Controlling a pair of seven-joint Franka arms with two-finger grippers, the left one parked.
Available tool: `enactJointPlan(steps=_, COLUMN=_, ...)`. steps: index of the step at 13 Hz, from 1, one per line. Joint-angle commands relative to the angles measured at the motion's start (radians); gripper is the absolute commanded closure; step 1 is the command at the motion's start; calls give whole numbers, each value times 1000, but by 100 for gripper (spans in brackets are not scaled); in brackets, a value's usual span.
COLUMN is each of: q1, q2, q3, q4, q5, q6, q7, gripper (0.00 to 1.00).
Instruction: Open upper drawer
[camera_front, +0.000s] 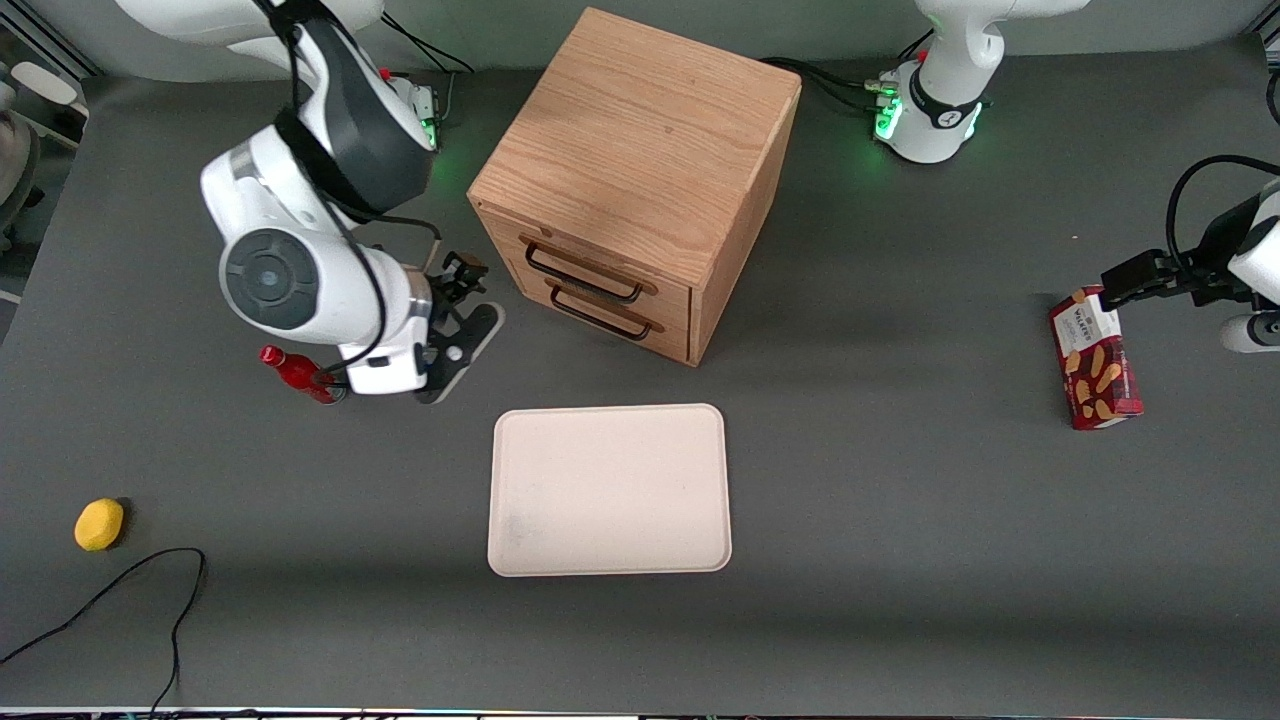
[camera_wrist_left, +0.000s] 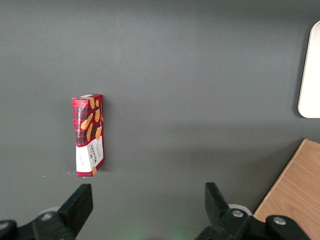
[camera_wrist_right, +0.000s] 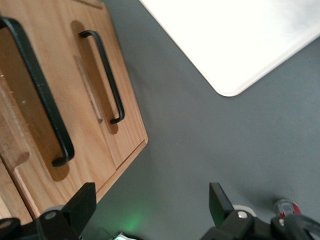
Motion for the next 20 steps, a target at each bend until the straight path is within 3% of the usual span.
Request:
enactJointPlan(steps=1, q1=8, q2=44, q3=30, q4=39, q5=16, q6=-18, q7=-94, gripper=0)
enactJointPlan(steps=3, q1=13, q2=80, q3=42, q4=77, q5=22, q6=-10, q7=-85, gripper=0)
enactJointPlan(steps=6, q1=13, q2=133, q3=44, q4=130, q5=140, q6=-10, q7=-79, gripper=0)
enactJointPlan(steps=7, q1=14, q2=136, q3=46, q4=130, q5=152, q6=-7, q7=-73, gripper=0)
enactJointPlan(steps=20, q1=82, q2=168, q3=47, q4=119, q5=174, q6=127, q7=-68, gripper=0)
